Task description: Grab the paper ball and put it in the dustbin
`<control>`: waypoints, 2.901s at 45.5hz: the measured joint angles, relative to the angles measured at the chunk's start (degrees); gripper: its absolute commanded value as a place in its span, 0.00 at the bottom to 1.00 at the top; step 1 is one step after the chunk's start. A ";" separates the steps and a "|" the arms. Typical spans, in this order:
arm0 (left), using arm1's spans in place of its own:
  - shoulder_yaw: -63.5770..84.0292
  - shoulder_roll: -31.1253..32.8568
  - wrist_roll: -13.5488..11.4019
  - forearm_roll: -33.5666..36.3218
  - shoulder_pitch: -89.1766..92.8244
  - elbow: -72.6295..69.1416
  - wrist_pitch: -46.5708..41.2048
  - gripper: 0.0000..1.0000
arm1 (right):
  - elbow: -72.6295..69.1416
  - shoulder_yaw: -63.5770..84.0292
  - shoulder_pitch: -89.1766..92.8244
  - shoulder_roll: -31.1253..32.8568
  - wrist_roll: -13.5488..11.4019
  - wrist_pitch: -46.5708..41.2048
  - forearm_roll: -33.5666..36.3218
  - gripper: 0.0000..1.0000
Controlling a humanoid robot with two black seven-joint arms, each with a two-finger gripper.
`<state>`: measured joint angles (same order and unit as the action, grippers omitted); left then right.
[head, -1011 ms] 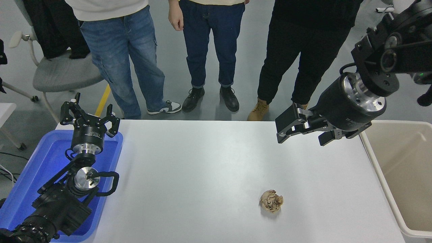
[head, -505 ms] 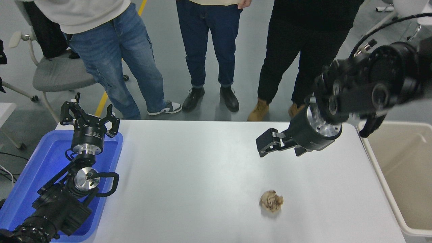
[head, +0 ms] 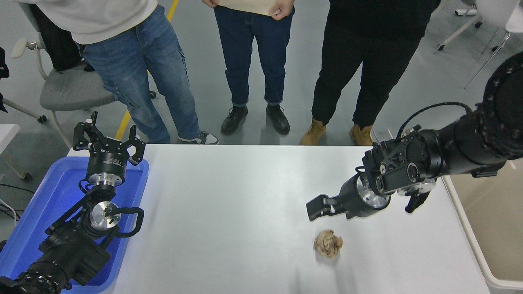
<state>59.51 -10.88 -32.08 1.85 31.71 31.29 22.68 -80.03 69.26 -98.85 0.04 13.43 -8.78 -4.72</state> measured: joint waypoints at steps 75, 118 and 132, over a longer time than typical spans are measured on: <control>-0.01 0.07 0.01 0.00 0.02 0.00 0.00 0.99 | 18.44 -4.89 21.08 -0.04 -0.39 0.97 -2.93 0.60; -0.01 0.06 0.01 0.00 0.11 0.00 0.00 0.99 | 15.36 -5.28 18.35 0.12 0.03 1.07 -2.93 0.00; -0.01 0.02 0.09 0.00 0.04 -0.01 0.00 0.99 | -1.37 -1.53 -2.93 6.76 0.33 -0.70 -4.51 0.00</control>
<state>59.51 -10.86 -31.99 1.84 31.75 31.28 22.68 -81.40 67.73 -101.78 6.80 13.76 -9.49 -9.22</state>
